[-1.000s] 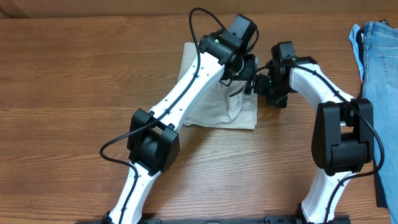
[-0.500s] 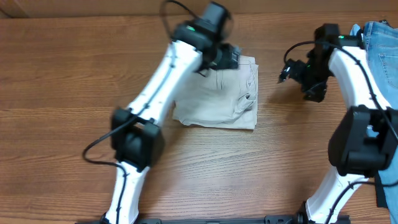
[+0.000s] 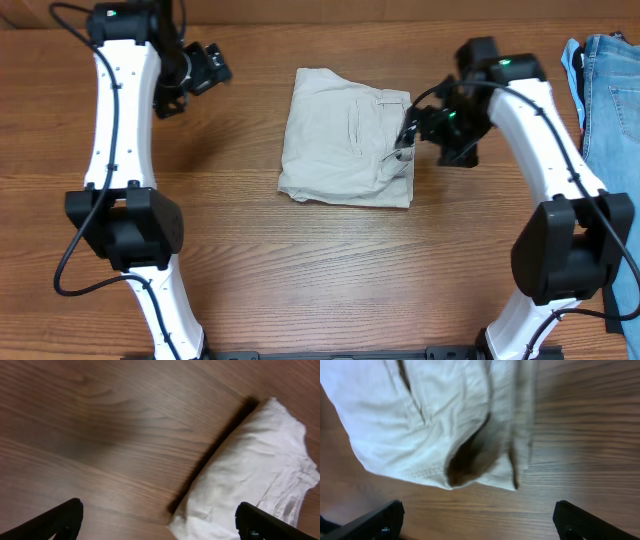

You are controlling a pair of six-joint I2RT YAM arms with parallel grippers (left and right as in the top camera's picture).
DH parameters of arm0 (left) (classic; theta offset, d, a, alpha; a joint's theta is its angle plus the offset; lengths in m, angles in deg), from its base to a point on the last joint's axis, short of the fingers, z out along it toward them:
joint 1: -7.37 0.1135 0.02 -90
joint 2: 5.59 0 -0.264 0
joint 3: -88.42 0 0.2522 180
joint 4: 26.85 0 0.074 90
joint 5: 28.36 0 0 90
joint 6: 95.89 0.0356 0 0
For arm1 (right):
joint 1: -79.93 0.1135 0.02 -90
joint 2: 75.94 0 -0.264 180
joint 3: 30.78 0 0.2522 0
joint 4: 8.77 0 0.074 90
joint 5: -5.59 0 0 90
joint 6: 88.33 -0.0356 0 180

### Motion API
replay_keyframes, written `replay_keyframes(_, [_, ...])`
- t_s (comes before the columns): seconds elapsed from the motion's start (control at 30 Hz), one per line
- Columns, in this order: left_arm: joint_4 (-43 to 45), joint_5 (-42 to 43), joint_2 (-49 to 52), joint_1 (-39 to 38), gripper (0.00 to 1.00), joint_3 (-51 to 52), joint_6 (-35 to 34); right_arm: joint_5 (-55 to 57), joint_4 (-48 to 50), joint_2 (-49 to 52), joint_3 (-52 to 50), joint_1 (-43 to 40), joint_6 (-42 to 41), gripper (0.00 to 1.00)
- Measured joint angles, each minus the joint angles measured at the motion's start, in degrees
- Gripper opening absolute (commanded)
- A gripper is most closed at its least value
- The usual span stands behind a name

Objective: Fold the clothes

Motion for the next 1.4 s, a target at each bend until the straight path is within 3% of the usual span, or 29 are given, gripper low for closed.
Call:
replay_keyframes(0.33, [-1.81,0.0,0.0,2.19,1.0,0.0,1.18,1.86,7.58,0.0,-7.98,2.08,-4.63,0.99])
replay_keyframes(0.43, [-1.81,0.0,0.0,2.19,1.0,0.0,1.18,0.94,11.02,0.0,-9.57,2.08,-4.98,0.93])
replay_keyframes(0.53, [-1.79,0.0,0.0,2.19,1.0,0.0,1.18,-0.07,15.3,0.0,-12.55,2.08,-5.84,0.76])
replay_keyframes(0.77, [-1.81,-0.02,0.0,2.1,1.0,0.0,1.73,-1.57,20.79,0.0,-16.61,2.08,-8.28,0.15])
replay_keyframes(0.83, [-1.88,0.0,0.0,2.1,1.0,0.0,2.27,-1.16,21.14,0.0,-16.61,2.08,-9.29,0.04])
replay_keyframes(1.27, [-2.23,-1.51,0.0,2.1,1.0,0.0,2.86,7.78,7.56,-1.77,-14.43,2.16,-14.6,0.04])
replay_keyframes(1.37, [-2.23,-1.53,0.0,2.1,1.0,0.0,2.86,10.36,6.82,-2.16,-14.53,2.16,-15.21,0.12])
replay_keyframes(1.4, [-2.23,-1.55,0.0,2.1,1.0,0.0,2.86,10.93,7.08,-2.16,-14.75,2.16,-15.41,0.26])
